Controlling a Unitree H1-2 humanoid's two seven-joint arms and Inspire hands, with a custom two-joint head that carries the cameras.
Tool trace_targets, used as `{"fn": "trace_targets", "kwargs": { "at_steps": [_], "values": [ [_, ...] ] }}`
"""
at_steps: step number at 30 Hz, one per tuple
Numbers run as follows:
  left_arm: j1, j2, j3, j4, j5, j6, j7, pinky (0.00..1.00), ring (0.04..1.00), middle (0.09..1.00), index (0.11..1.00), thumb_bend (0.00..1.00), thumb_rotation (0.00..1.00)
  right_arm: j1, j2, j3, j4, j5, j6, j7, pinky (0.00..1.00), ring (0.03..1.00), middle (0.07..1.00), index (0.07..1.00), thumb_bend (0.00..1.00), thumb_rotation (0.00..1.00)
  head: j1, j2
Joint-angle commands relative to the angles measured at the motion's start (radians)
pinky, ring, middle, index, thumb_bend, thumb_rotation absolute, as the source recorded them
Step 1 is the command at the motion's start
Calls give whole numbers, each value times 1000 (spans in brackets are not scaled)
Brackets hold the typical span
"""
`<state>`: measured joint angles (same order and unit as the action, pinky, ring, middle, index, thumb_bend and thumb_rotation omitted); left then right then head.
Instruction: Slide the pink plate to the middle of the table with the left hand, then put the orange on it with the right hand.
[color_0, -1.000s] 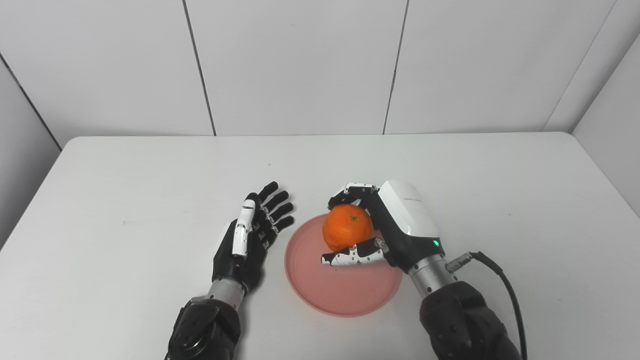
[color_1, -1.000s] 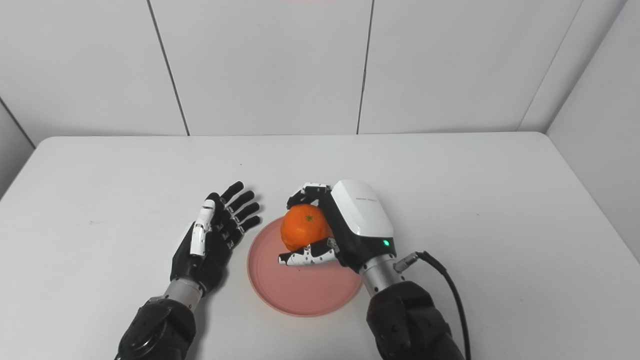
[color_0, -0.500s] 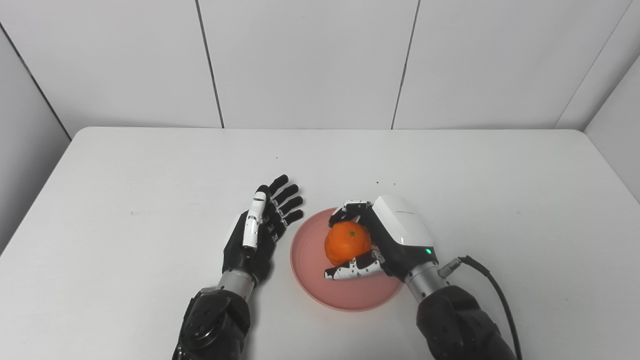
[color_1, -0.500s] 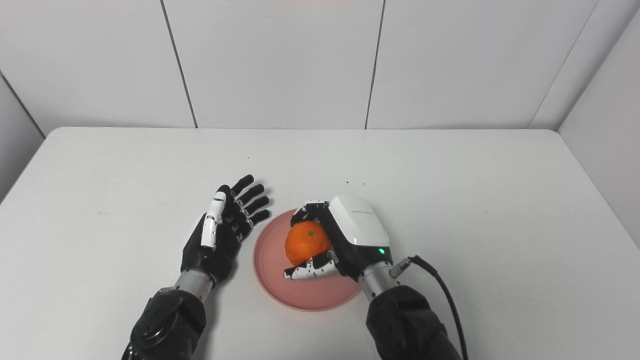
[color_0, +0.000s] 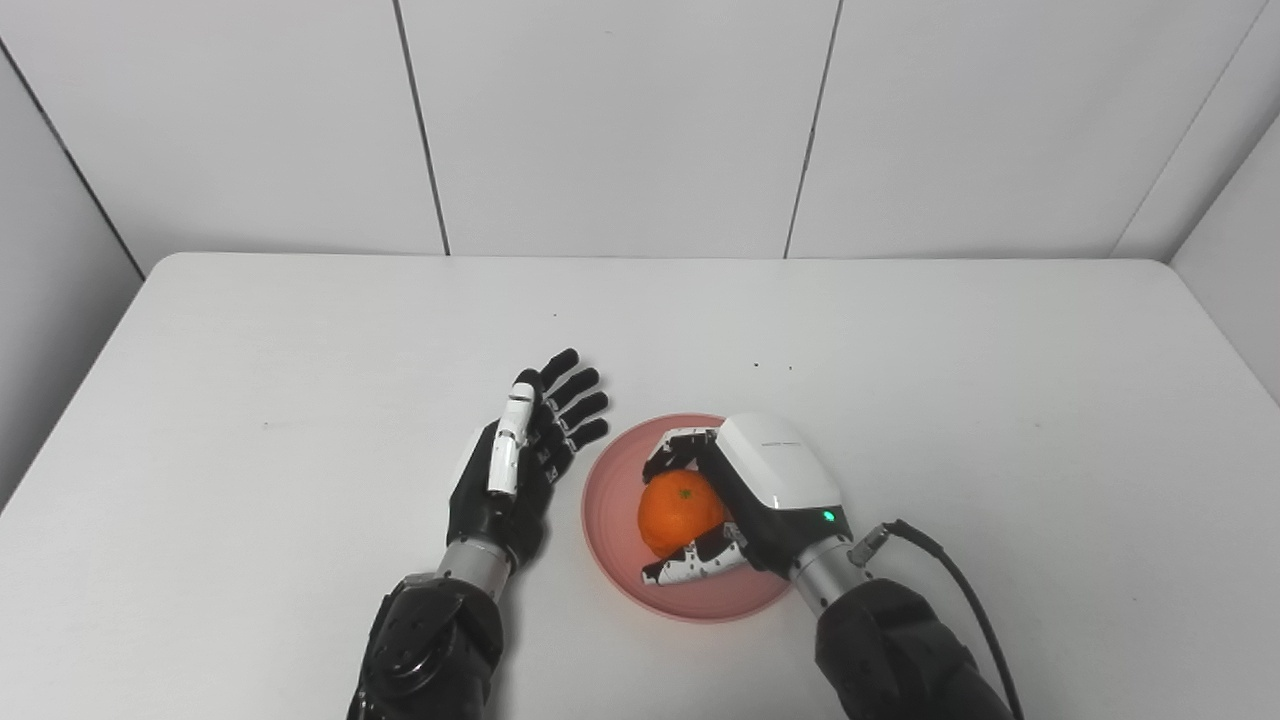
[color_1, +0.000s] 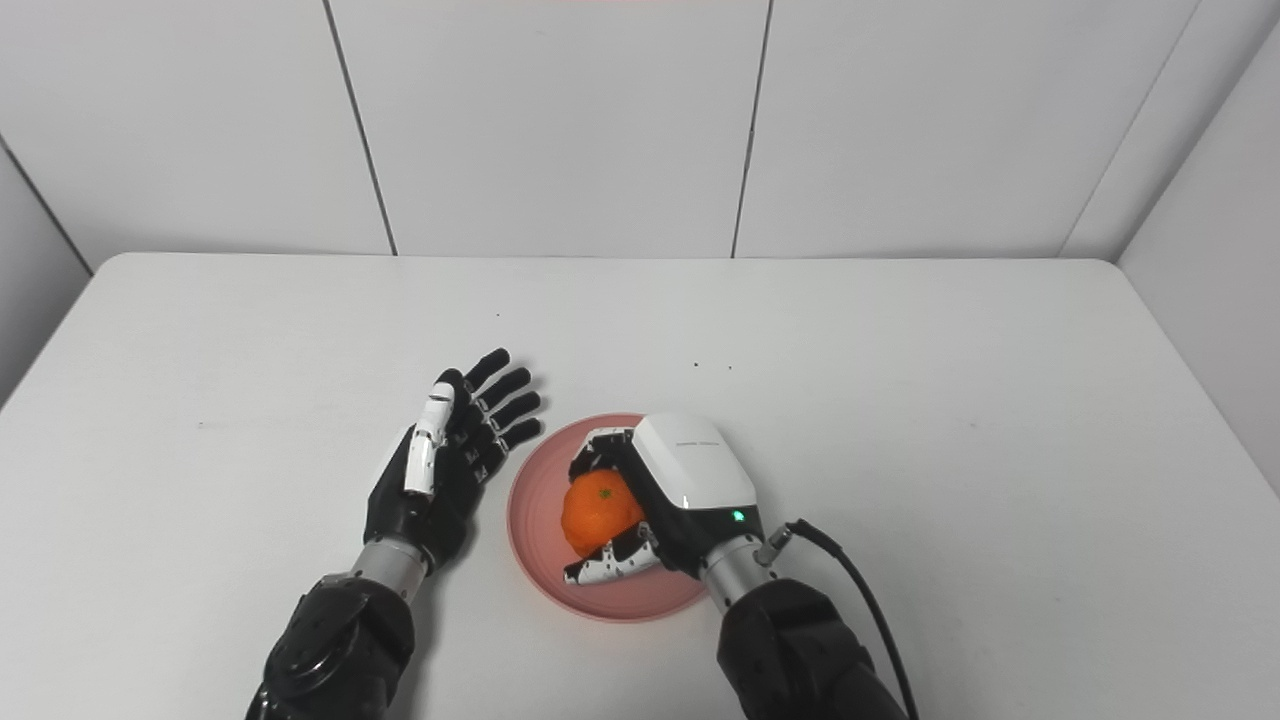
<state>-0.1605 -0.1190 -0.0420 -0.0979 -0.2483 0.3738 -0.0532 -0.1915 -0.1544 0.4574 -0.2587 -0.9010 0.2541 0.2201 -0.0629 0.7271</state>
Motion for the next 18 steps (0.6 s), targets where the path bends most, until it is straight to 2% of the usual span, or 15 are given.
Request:
{"fn": "trace_targets", "kwargs": {
  "at_steps": [1,14,15,18],
  "values": [
    [-6,-14,-2,-1,9,0,8,824,837,853,848,367,1000,-30,-6,2,-6,-15,-52,-24,228,313,408,522,524,0,2,0],
    [-2,-18,-3,-6,9,1,11,817,837,853,845,373,1000,-21,-7,-9,-19,-34,-51,-18,245,345,419,531,524,1,2,-4],
    [-2,-18,-3,-6,8,3,11,816,836,853,845,374,1000,-20,-5,-11,-23,-33,-46,-14,229,328,448,509,528,1,2,-4],
    [-3,-18,-3,-4,7,2,11,816,837,853,846,373,1000,-19,1,-16,-37,-38,-23,10,232,341,418,531,523,5,4,-4]
  ]
}}
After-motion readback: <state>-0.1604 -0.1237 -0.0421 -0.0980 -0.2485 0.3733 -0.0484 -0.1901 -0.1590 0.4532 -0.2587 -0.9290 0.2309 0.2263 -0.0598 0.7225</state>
